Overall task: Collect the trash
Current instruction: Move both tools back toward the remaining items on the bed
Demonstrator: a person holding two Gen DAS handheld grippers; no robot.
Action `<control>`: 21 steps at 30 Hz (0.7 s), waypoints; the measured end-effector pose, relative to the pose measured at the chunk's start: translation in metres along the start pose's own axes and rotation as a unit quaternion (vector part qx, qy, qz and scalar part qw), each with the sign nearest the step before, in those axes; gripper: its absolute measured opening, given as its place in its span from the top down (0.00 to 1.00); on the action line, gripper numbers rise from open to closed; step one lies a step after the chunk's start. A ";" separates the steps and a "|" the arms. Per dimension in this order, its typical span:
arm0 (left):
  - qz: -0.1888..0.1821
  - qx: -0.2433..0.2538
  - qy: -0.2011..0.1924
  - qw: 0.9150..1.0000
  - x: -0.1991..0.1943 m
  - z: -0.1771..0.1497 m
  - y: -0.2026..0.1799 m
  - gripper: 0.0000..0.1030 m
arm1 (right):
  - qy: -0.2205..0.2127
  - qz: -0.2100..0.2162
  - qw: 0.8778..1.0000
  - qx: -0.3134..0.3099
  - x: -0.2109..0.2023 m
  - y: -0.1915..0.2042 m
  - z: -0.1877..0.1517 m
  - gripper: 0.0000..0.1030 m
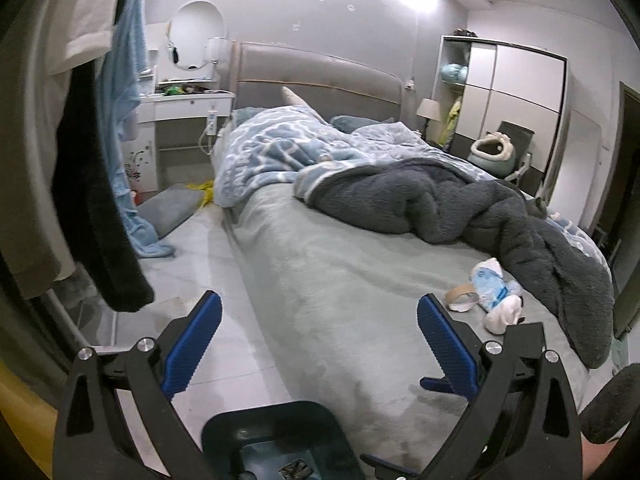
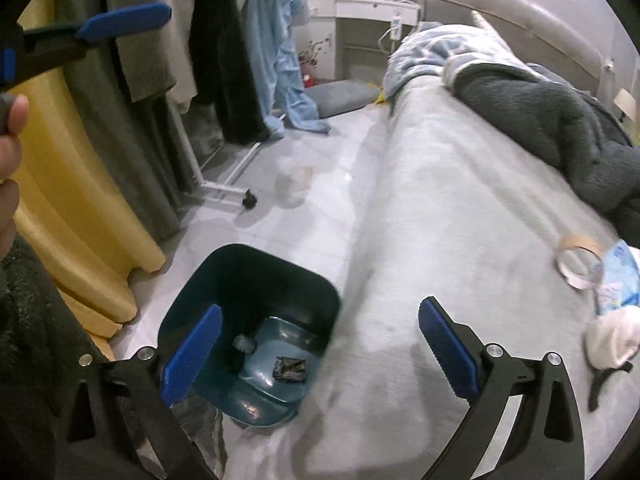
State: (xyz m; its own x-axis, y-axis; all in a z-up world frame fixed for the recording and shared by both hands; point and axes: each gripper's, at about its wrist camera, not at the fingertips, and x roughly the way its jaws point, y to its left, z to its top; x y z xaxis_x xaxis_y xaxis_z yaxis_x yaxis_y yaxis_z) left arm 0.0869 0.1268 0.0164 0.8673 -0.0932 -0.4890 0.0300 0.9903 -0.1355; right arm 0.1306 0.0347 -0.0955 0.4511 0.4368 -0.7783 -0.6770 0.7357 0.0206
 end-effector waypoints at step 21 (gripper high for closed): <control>-0.061 0.029 0.029 0.997 0.046 0.002 -0.080 0.04 | -0.068 -0.054 0.992 0.088 -0.066 -0.104 -0.043 0.03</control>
State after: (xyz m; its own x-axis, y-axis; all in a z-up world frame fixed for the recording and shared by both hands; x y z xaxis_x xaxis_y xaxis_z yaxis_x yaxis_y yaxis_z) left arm 0.1249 0.0434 0.0064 0.8249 -0.2173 -0.5218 0.1637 0.9754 -0.1474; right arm 0.1462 -0.0925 -0.0731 0.5982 0.4071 -0.6903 -0.5132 0.8561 0.0601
